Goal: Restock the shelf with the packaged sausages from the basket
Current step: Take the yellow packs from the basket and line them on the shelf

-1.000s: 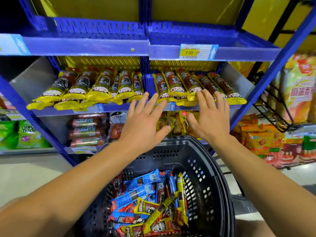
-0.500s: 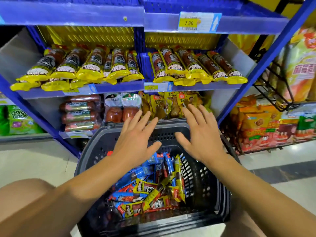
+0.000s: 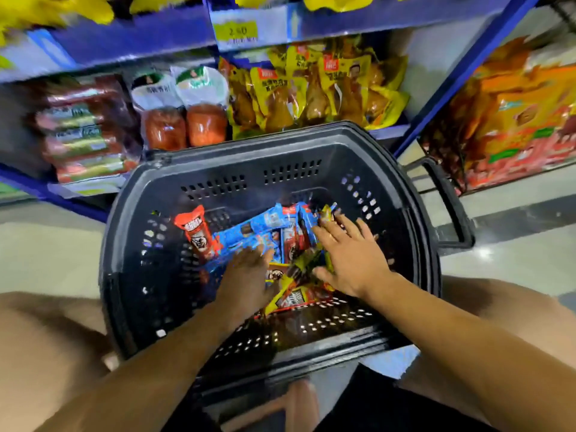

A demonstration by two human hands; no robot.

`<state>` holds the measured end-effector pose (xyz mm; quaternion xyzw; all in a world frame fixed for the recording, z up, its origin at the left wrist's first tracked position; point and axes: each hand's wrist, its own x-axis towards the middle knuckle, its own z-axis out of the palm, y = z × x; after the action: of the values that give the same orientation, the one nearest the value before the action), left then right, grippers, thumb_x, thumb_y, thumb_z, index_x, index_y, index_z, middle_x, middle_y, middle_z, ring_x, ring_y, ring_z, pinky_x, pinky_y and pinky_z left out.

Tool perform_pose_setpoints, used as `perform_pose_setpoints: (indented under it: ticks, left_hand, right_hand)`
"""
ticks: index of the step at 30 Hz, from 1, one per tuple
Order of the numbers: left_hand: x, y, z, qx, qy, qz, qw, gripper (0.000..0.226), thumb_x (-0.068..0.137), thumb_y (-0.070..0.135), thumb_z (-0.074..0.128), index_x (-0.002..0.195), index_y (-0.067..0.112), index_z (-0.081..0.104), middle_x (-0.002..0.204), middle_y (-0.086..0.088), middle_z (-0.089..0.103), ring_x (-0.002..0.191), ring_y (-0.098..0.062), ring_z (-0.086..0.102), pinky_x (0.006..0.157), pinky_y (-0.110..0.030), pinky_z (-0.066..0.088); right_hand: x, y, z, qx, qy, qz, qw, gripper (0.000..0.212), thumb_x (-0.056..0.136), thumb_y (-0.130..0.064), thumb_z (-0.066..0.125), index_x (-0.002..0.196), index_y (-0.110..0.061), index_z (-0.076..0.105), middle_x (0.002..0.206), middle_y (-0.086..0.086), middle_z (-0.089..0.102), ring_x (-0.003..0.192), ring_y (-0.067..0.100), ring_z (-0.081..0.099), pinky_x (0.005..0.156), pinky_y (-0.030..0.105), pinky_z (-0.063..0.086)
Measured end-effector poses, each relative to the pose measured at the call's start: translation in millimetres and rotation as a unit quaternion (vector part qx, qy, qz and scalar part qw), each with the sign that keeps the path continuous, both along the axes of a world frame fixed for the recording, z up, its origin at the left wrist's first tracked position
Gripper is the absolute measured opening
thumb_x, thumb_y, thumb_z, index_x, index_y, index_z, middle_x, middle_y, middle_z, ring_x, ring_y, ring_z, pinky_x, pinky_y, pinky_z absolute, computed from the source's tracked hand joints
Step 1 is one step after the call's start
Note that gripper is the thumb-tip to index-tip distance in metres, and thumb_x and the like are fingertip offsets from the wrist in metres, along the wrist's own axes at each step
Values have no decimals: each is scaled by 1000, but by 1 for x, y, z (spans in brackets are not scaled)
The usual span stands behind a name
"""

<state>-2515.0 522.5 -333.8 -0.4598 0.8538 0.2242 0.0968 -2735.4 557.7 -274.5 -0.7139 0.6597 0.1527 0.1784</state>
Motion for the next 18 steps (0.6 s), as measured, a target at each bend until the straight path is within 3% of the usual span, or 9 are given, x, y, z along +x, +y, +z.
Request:
perform_pose_setpoints:
  ticks: [2,5,8,11,13,15,18]
  left_hand:
    - [-7,1,-23,33,8,7,999,56,73,44,50,108,4,65,96,-19,67,89,-39,65,77,-43,57]
    - [-16,3,-50,116,49,49,991,41,76,37,56,105,11,67,100,-16,67,94,-37,63,81,-42,54]
    - [-22,8,-75,150,63,74,984,46,79,36,63,119,13,63,113,-18,66,102,-37,63,89,-43,52]
    - [-23,21,-116,191,67,122,972,67,75,38,64,133,6,54,127,-23,60,114,-38,60,99,-47,48]
    - [-27,25,-125,223,62,160,960,70,80,41,63,141,14,45,134,-16,57,123,-34,55,103,-43,45]
    - [-31,22,-114,228,84,166,956,64,83,26,70,141,10,46,133,-18,57,122,-34,55,103,-41,44]
    - [-30,6,-87,251,145,201,936,49,83,14,71,129,9,55,119,-12,65,107,-28,63,89,-30,50]
  right_hand:
    - [-2,-4,-12,15,-5,-25,1000,83,91,-63,44,157,-26,9,164,2,13,152,29,2,121,50,1]
    - [-1,-13,-25,22,-31,-71,997,83,90,-62,46,157,-26,12,163,2,17,151,30,5,121,51,4]
    - [0,-19,-34,30,-45,-88,995,84,90,-62,46,157,-26,11,163,2,18,151,30,4,122,51,4]
    - [1,-15,-40,46,-55,-89,993,84,90,-64,45,157,-27,11,162,3,20,151,30,4,121,51,6]
    - [0,-11,-43,55,-64,-96,992,84,89,-64,46,156,-27,13,162,2,22,151,29,7,121,50,10]
    - [-3,-9,-45,58,-84,-113,988,84,88,-64,48,156,-25,18,160,3,27,150,29,14,121,46,13]
    - [-9,-14,-45,79,-152,-196,966,82,87,-59,58,152,-18,29,153,5,38,143,28,27,119,37,21]
